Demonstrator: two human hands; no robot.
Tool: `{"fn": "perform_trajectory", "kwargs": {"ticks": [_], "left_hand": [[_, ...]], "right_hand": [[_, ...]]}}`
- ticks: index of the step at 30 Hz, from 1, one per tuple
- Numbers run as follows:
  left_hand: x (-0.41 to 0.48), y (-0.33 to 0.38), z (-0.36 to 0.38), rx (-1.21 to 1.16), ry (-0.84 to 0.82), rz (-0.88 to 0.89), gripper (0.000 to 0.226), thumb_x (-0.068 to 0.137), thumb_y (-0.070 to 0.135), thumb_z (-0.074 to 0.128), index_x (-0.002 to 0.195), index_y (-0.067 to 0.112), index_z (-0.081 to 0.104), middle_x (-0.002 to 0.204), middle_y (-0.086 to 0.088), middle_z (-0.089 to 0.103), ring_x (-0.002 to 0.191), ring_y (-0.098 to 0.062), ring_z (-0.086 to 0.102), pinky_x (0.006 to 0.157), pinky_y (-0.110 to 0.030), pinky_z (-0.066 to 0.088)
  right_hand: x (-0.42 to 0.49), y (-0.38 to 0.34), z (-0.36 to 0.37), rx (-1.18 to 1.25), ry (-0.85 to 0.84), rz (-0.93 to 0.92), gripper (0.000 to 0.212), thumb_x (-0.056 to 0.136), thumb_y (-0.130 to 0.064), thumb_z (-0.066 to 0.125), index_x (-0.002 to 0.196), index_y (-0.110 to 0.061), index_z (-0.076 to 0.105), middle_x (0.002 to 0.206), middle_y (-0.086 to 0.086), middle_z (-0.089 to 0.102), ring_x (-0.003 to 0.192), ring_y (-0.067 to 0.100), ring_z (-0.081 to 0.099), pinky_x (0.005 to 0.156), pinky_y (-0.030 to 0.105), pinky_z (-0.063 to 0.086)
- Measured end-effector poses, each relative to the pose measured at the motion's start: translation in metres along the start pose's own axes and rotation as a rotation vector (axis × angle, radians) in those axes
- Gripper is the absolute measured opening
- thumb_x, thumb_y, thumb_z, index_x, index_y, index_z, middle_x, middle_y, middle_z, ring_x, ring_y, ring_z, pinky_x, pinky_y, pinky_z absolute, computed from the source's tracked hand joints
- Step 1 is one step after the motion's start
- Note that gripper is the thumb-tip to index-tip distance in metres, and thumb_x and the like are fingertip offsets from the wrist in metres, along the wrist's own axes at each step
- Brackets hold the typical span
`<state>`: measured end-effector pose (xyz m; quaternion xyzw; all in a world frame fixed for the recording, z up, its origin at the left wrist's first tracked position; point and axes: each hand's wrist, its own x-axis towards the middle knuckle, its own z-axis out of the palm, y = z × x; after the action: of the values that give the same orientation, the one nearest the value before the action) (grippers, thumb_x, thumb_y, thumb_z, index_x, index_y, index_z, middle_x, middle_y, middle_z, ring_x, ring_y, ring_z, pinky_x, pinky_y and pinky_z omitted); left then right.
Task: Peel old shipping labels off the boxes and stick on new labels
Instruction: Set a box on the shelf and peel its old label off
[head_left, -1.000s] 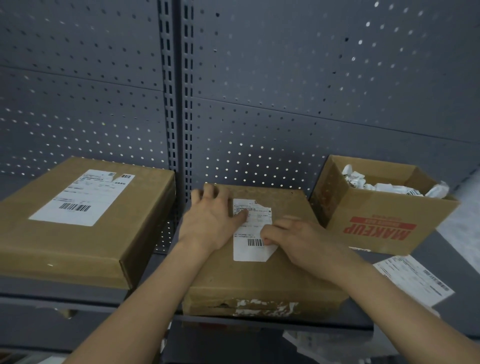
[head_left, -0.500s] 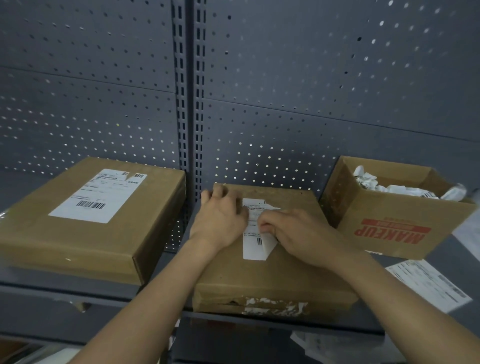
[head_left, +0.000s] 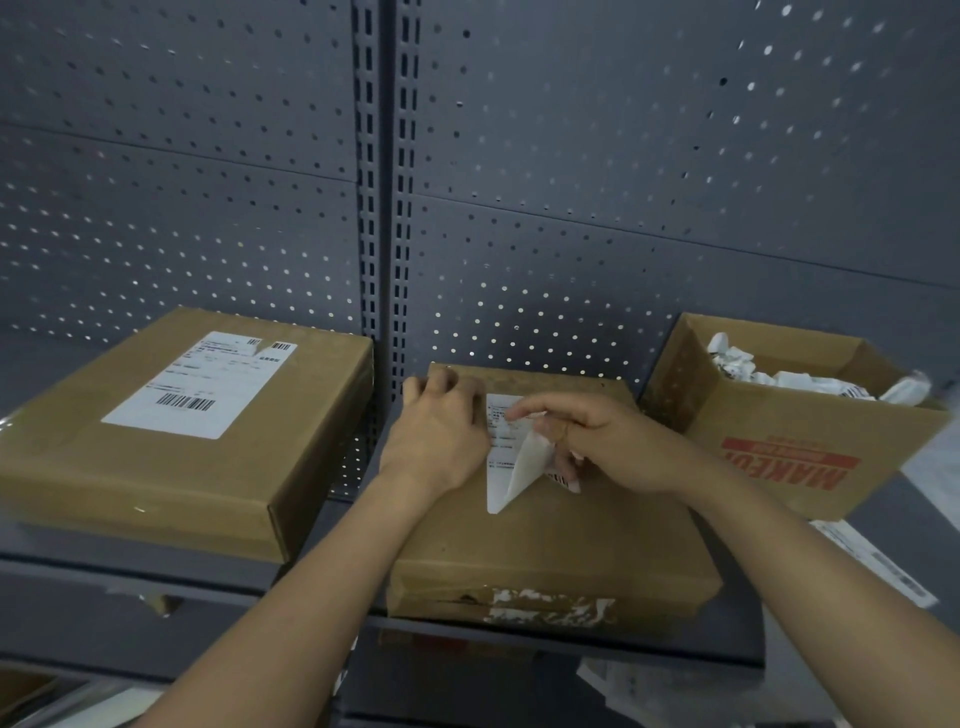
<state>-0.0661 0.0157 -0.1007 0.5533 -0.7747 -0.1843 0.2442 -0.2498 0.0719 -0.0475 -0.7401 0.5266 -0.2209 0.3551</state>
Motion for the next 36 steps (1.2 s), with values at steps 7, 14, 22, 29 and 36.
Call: {"fn": "perform_trajectory", "kwargs": {"ticks": [7, 14, 22, 29, 36], "left_hand": [[0.003, -0.004, 0.002, -0.02, 0.014, -0.006, 0.036, 0.101, 0.032, 0.04, 0.135, 0.024, 0.051, 0.138, -0.001, 0.041, 0.123, -0.029, 0.027, 0.096, -0.042, 0.04], [0.003, -0.004, 0.002, -0.019, 0.013, -0.011, 0.036, 0.102, 0.034, 0.039, 0.134, 0.024, 0.052, 0.138, -0.001, 0.041, 0.124, -0.029, 0.025, 0.099, -0.046, 0.041], [0.003, -0.005, 0.002, -0.005, 0.007, 0.011, 0.037, 0.102, 0.034, 0.036, 0.134, 0.024, 0.051, 0.136, -0.001, 0.042, 0.121, -0.028, 0.028, 0.094, -0.044, 0.043], [0.001, -0.003, -0.001, 0.018, -0.019, -0.004, 0.037, 0.101, 0.035, 0.036, 0.134, 0.024, 0.05, 0.134, -0.002, 0.041, 0.119, -0.028, 0.029, 0.089, -0.045, 0.046], [0.004, -0.008, 0.0, -0.067, -0.026, 0.025, 0.039, 0.096, 0.021, 0.044, 0.133, 0.023, 0.056, 0.136, 0.0, 0.045, 0.124, -0.029, 0.031, 0.097, -0.039, 0.041]], "right_hand": [[-0.007, -0.001, -0.007, -0.114, -0.149, 0.016, 0.036, 0.086, -0.048, 0.066, 0.122, -0.044, 0.065, 0.114, -0.032, 0.061, 0.101, -0.017, 0.053, 0.096, 0.017, 0.042], [0.0, 0.0, 0.012, -0.272, -0.098, -0.056, 0.017, 0.081, -0.04, 0.076, 0.082, -0.028, 0.064, 0.097, -0.013, 0.056, 0.095, 0.007, 0.053, 0.088, 0.033, 0.046], [0.005, -0.006, 0.018, -0.481, 0.067, -0.089, 0.023, 0.099, -0.04, 0.052, 0.084, -0.023, 0.048, 0.075, -0.005, 0.053, 0.073, 0.009, 0.049, 0.064, 0.029, 0.036], [0.004, -0.017, 0.027, -0.678, 0.129, -0.09, 0.019, 0.103, -0.042, 0.035, 0.092, -0.027, 0.037, 0.086, -0.012, 0.044, 0.073, 0.008, 0.039, 0.061, 0.03, 0.027], [0.003, -0.012, 0.025, -0.642, 0.16, -0.051, 0.019, 0.104, -0.04, 0.037, 0.094, -0.025, 0.041, 0.074, -0.014, 0.049, 0.068, 0.004, 0.045, 0.06, 0.031, 0.032]]}}
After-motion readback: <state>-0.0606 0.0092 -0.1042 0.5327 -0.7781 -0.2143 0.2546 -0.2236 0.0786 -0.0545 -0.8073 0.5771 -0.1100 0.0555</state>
